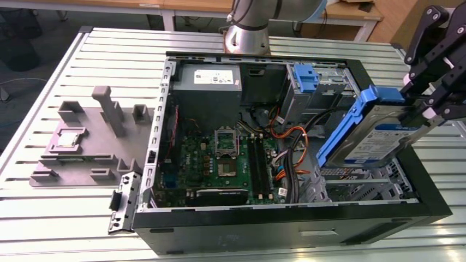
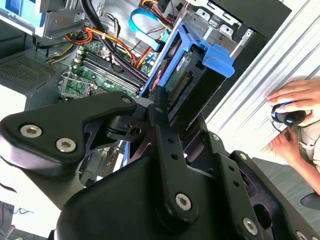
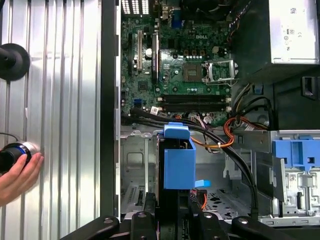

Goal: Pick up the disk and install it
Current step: 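Insert the disk into the insertion slot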

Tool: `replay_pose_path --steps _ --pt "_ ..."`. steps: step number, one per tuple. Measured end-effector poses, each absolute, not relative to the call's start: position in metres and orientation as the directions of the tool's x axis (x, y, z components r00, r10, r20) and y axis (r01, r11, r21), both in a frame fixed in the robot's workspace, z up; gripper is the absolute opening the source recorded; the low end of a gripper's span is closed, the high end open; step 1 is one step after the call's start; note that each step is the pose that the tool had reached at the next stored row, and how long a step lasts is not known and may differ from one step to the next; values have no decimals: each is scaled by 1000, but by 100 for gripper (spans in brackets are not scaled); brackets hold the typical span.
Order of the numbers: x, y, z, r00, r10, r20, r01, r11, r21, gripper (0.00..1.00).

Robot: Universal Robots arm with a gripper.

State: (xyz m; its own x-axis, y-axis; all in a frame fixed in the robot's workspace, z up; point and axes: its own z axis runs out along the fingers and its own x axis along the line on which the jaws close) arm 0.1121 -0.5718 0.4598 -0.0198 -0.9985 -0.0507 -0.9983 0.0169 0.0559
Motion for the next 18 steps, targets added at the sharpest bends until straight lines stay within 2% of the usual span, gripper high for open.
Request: replay_pose_path --steps 18 --pt "119 -575 454 -21 -999 -51 -998 18 56 35"
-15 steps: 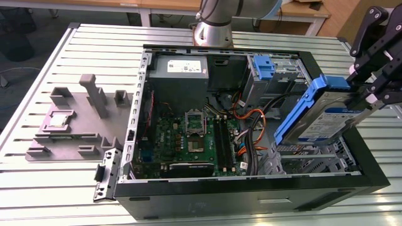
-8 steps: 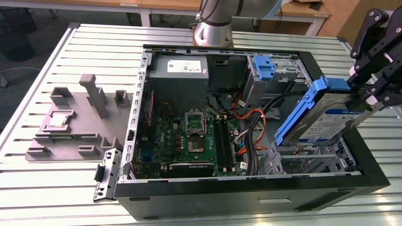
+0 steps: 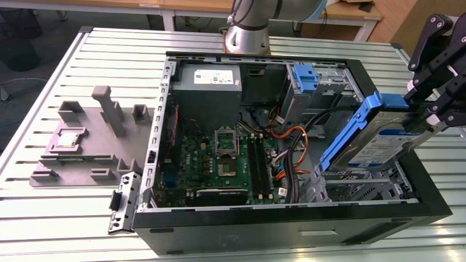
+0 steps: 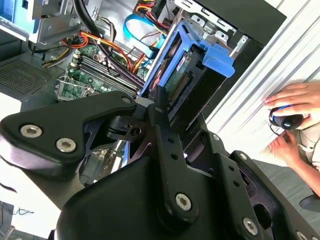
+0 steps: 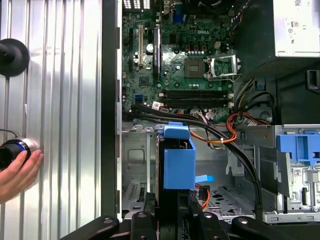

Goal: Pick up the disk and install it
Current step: 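Insert the disk into the insertion slot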

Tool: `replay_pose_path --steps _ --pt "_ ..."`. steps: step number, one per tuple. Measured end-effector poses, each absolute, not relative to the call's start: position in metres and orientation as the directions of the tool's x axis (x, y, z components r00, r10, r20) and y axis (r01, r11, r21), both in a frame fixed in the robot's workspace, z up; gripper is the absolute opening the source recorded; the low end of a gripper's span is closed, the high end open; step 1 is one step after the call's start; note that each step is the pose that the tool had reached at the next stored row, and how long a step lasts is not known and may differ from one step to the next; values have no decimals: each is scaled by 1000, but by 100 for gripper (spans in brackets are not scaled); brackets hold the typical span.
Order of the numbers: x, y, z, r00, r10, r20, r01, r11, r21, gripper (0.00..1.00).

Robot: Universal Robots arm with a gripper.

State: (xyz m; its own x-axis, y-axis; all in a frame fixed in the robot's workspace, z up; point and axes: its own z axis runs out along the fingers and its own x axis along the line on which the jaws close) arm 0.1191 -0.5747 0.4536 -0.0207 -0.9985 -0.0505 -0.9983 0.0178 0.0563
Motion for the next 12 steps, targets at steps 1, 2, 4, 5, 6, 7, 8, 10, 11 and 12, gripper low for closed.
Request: replay_pose_path --steps 1,2,4,5,6,7,8,10,11,12 --pt "119 -575 454 -21 -999 -50 -998 18 56 35" --pt "119 -575 454 -21 -999 -50 -998 18 56 35" --pt "121 -575 453 -20 -999 -51 -998 17 56 35" --pt "121 -575 453 -20 -999 -51 -998 17 56 35" --pt "121 -575 453 -20 -999 -51 -998 17 56 35" --pt "121 -575 452 -20 -999 -51 -998 17 56 35" --pt "121 -575 452 -20 -999 -51 -998 17 56 35" --pt "121 -576 451 -20 -999 -51 -998 17 56 35" --pt "121 -576 451 -20 -999 -51 -998 17 56 35" --pt "121 -577 451 -20 -999 -51 -998 17 56 35"
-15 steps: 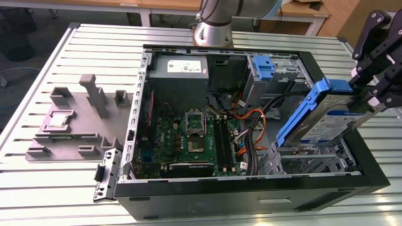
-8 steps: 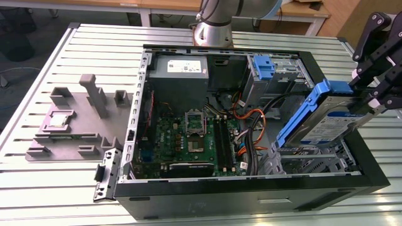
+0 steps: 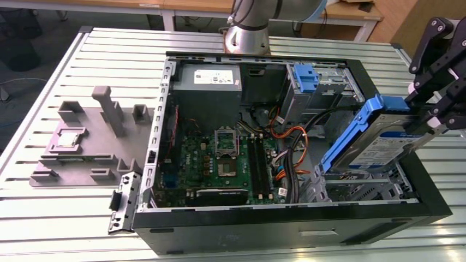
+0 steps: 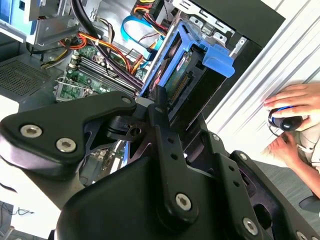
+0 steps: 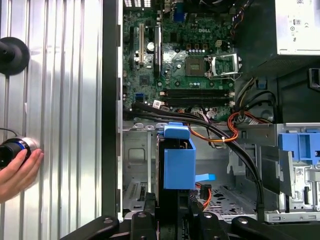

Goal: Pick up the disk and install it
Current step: 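Insert the disk into the insertion slot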

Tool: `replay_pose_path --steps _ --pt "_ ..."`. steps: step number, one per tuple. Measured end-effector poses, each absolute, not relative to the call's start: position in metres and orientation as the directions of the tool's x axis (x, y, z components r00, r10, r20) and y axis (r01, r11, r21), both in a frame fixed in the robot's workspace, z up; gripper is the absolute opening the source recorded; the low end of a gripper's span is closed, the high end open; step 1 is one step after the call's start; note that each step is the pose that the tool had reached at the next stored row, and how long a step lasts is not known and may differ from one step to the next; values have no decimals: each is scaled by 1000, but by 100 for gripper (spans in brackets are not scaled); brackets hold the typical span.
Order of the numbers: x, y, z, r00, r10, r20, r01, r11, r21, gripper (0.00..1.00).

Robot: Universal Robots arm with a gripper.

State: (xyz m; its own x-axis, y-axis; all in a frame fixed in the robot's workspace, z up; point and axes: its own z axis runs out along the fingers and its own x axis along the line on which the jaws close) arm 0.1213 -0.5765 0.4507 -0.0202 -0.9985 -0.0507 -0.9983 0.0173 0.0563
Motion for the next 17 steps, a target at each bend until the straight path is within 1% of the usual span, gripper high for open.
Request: replay_pose_path --steps 17 --pt "121 -578 448 -20 -999 -51 -998 17 56 35"
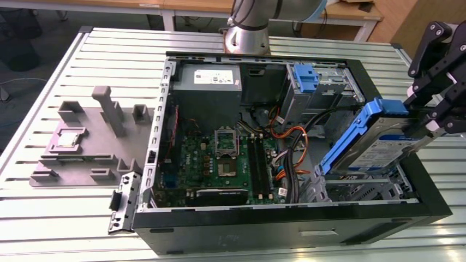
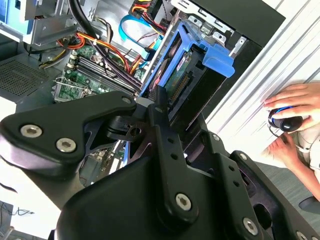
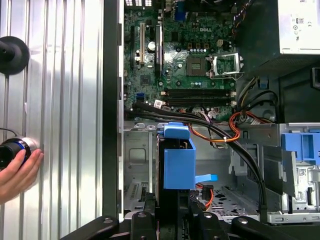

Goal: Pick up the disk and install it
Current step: 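Insert the disk into the insertion slot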

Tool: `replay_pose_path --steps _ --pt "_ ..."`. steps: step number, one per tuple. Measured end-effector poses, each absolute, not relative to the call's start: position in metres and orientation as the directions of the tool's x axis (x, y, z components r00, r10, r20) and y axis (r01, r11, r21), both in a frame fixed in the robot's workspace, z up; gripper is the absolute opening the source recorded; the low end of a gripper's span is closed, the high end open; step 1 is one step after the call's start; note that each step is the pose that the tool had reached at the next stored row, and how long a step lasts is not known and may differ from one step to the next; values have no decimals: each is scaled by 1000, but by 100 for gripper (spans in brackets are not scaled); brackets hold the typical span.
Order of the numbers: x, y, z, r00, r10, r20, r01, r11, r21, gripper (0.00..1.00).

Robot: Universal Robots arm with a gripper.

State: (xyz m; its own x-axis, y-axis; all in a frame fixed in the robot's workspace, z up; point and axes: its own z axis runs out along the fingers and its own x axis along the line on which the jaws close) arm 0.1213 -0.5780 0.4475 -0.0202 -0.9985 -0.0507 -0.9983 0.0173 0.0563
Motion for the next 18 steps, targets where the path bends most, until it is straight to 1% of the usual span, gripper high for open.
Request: replay_pose_path --steps 18 --pt "121 -579 445 -20 -999 -48 -998 17 56 35"
